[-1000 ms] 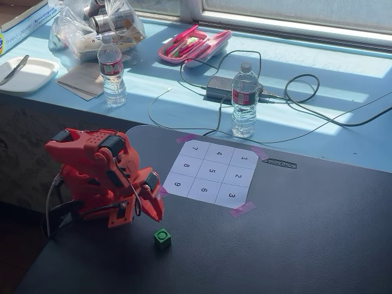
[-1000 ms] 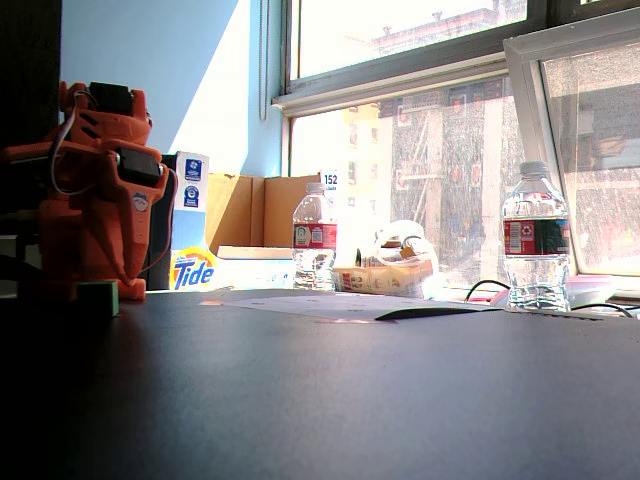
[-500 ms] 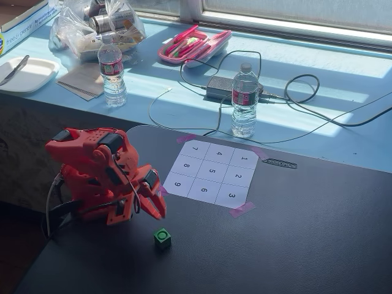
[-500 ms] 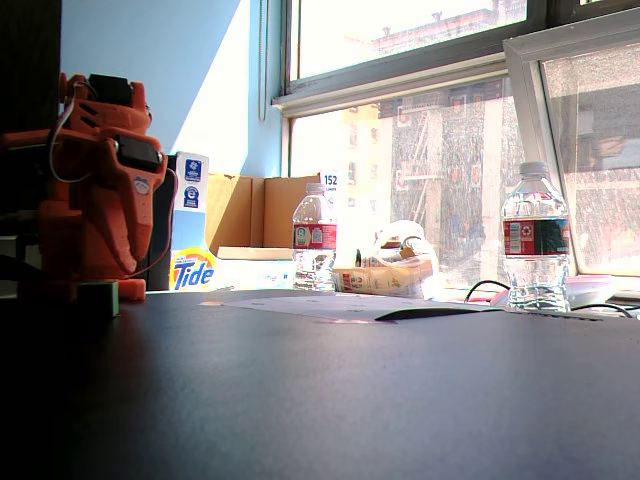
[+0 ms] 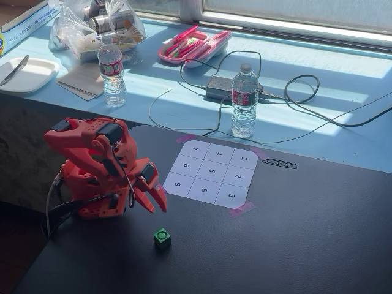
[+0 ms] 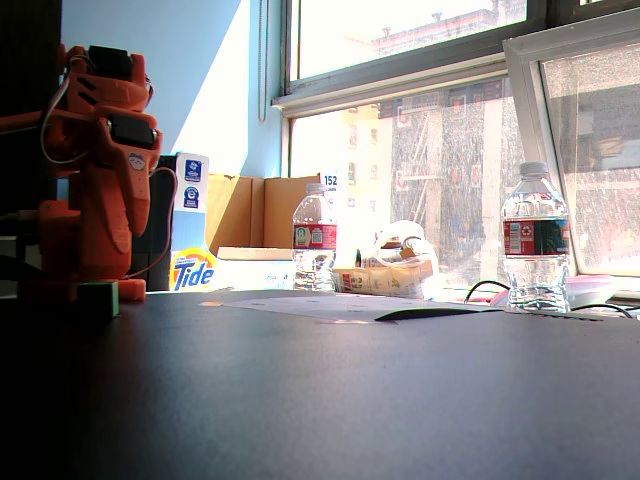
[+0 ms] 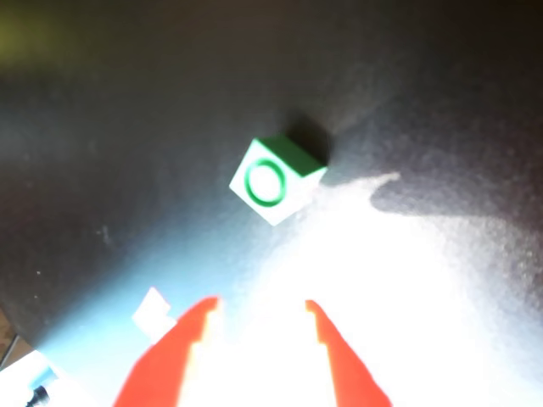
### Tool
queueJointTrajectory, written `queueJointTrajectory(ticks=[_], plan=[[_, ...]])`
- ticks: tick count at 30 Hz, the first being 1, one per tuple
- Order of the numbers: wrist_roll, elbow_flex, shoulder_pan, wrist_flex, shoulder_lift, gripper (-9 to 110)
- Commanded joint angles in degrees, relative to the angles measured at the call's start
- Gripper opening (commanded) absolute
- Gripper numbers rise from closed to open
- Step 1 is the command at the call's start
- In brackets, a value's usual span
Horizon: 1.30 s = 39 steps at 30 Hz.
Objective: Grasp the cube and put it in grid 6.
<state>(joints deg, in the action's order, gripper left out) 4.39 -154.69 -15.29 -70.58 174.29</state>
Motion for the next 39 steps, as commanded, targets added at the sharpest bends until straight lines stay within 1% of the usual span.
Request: queueJointTrajectory(ticks=[1, 6, 12, 17, 24, 31, 39], plan=[[-1.1, 4.8, -0.8, 1.1, -3.3, 18], [-2.6, 9.8, -1.9, 1.2, -10.3, 21], [-6.7, 18.6, -5.2, 3.3, -28.8, 24], [-10.2, 22.4, -7.1, 6.0, -37.7, 26], [-13.0, 27.5, -8.9, 8.7, -50.8, 33], [-14.0, 27.5, -8.7, 11.7, -55.0, 41], [-14.3, 26.5, -7.7, 12.9, -57.0, 41]])
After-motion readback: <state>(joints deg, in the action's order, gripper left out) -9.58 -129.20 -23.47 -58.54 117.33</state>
